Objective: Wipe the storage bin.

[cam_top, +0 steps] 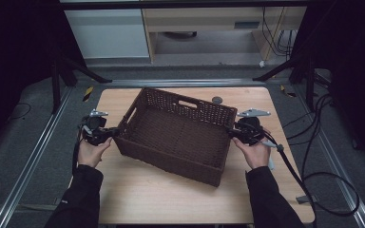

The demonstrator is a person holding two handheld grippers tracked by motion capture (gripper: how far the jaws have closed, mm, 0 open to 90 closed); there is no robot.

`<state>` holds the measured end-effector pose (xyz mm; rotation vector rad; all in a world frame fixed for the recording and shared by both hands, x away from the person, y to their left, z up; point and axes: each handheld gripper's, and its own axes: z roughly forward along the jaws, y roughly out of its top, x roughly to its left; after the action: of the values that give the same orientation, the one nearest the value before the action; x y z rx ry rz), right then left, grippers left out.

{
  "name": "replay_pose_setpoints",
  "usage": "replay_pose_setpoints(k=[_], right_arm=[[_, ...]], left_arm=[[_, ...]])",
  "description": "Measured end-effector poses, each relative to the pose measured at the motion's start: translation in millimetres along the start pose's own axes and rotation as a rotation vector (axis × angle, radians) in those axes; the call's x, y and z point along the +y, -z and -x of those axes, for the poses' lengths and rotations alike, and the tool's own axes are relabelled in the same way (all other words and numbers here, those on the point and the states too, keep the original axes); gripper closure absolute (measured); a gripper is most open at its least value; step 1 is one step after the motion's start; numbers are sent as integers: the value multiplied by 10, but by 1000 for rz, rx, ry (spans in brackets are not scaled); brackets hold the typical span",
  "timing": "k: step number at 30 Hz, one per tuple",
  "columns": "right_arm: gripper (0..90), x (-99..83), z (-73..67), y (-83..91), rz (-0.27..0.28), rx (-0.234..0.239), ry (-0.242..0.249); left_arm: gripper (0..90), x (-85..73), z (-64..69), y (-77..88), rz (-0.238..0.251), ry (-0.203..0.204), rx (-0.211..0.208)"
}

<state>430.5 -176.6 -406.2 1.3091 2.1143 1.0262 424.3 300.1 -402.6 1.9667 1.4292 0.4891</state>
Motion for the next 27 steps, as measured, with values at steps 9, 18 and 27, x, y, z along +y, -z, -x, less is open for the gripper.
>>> replay_pose_setpoints(k=[9,18,27], right_arm=[[619,-56,-20,28,-9,8,6],[593,-28,22,136,-8,35,-17],[624,-49,48,42,3,15,-15]], left_arm=[[739,-8,-20,111,11,-6,-1],[825,26,-13,75,0,-11,5],[786,29,-21,78,14,-1,20]])
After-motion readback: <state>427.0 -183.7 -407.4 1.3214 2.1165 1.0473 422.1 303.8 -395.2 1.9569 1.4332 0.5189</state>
